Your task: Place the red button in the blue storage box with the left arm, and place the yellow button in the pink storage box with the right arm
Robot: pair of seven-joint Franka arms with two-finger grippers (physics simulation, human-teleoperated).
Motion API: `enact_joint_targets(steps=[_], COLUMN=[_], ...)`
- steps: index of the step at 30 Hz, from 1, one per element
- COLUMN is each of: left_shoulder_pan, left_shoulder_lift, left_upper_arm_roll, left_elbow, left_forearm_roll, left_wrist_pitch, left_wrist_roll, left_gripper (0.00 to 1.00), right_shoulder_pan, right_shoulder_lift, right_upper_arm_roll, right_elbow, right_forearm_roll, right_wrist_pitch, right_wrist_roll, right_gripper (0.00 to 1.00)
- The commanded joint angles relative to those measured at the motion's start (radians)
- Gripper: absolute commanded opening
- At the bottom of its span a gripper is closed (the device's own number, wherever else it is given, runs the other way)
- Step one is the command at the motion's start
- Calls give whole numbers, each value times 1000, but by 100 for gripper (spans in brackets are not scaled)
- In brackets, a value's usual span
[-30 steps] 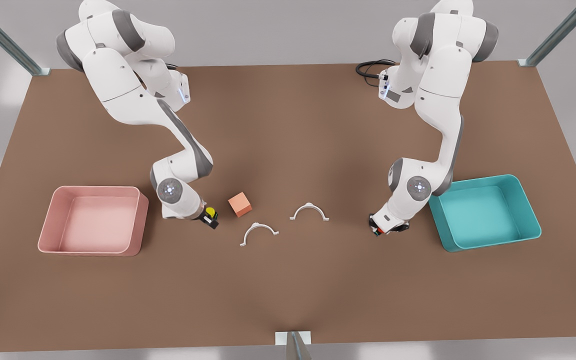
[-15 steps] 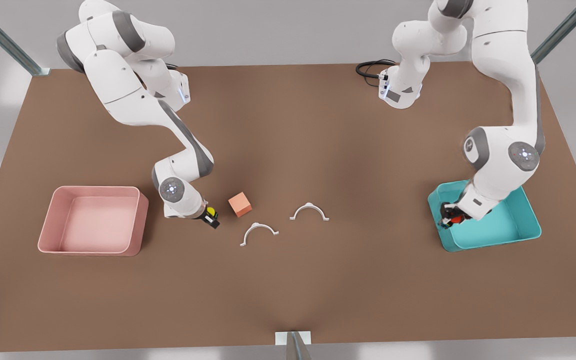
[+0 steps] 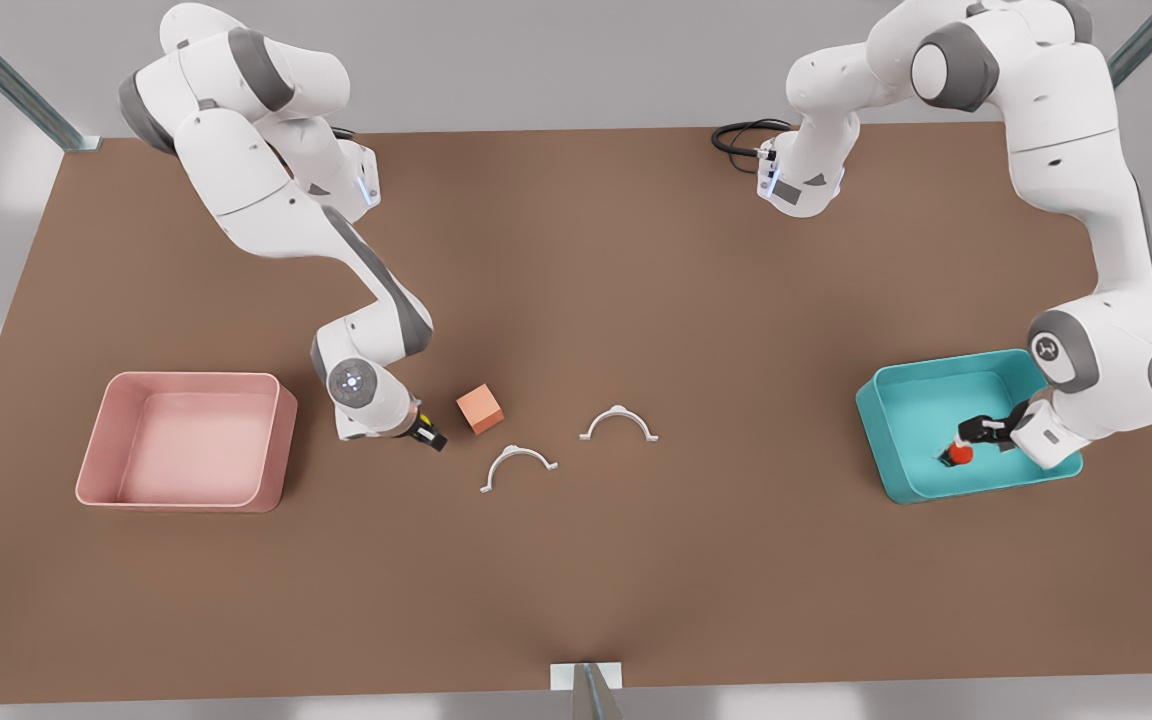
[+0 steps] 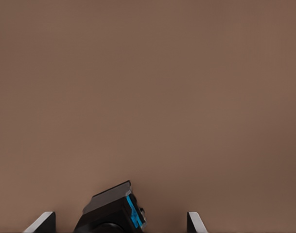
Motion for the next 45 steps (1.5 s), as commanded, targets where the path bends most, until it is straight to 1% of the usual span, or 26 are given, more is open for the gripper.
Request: enact_joint_targets(steps=[1, 2, 4, 5, 6, 7, 8, 9, 10, 11, 12, 14, 16, 18, 22, 30, 34, 38, 39, 40, 41, 44, 45], left_shoulder_pan=[-5, -8, -70, -93, -96, -97, -114, -139, -155, -172, -191, -183, -188, -186, -188, -225, -225, -226, -226, -226, -226, -226, -226], left_shoulder_lift=[-3, -33, -139, -155, -155, -155, -200, -257, -351, -391, -397, -391, -294, -225, -217, -219, -225, -227, -227, -227, -227, -227, -227], left_upper_arm_roll=[-1, -2, -7, -5, -5, -7, -7, -7, -7, -7, -8, -48, -57, -56, -56, -57, -57, -57, -57, -57, -57, -57, -57], left_elbow=[1, 1, 39, 110, 176, 263, 268, 253, 190, 168, 168, 180, 312, 372, 377, 375, 375, 377, 377, 377, 375, 375, 377], left_forearm_roll=[1, 1, 10, 19, 24, 32, 78, 95, 98, 119, 141, 144, 147, 147, 147, 153, 153, 153, 153, 153, 153, 153, 153], left_wrist_pitch=[-17, -37, -52, -115, -190, -296, -315, -354, -368, -370, -387, -402, -476, -476, -467, -477, -479, -479, -479, -479, -479, -479, -479], left_wrist_roll=[309, 254, -105, -182, -222, -294, -325, -360, -371, -386, -415, -506, -506, -506, -499, -503, -499, -499, -499, -499, -499, -499, -499], left_gripper=[100, 100, 100, 100, 100, 100, 100, 100, 100, 100, 100, 100, 100, 100, 100, 100, 100, 100, 100, 100, 100, 100, 100], right_shoulder_pan=[0, 1, 0, 0, 0, 0, -1, -1, -1, -1, -1, -1, -10, -18, -108, -371, -493, -561, -575, -584, -587, -584, -575], right_shoulder_lift=[3, 5, 11, 11, 13, 13, 13, 13, 13, 13, 13, -9, -39, -82, -170, -308, -305, -285, -282, -277, -267, -265, -268], right_upper_arm_roll=[0, 0, 5, 5, 5, 5, 11, 11, 11, 11, 11, 12, 12, 11, 12, 12, 12, 3, 3, 2, 2, 0, 14], right_elbow=[0, 0, 5, 6, 6, 6, 6, 6, 6, 8, 8, 16, 22, 34, 37, 40, 23, 26, 26, 31, 49, 78, 112], right_forearm_roll=[0, 0, 0, 2, 2, 2, 2, 2, 2, 2, 2, 2, 2, 2, 2, 9, 11, -11, -20, -20, -20, -20, -20], right_wrist_pitch=[0, 0, 3, 5, 3, 3, 0, 0, 0, 0, 0, -2, -23, -66, -164, -390, -423, -411, -408, -406, -406, -416, -426], right_wrist_roll=[-112, -112, -112, -112, -112, -111, -114, -122, -122, -122, -122, -148, -192, -243, -398, -801, -933, -964, -968, -1005, -1019, -1065, -1065], right_gripper=[100, 100, 98, 74, 53, 45, 39, 35, 34, 34, 33, 32, 31, 31, 31, 32, 35, 39, 67, 92, 100, 100, 100])
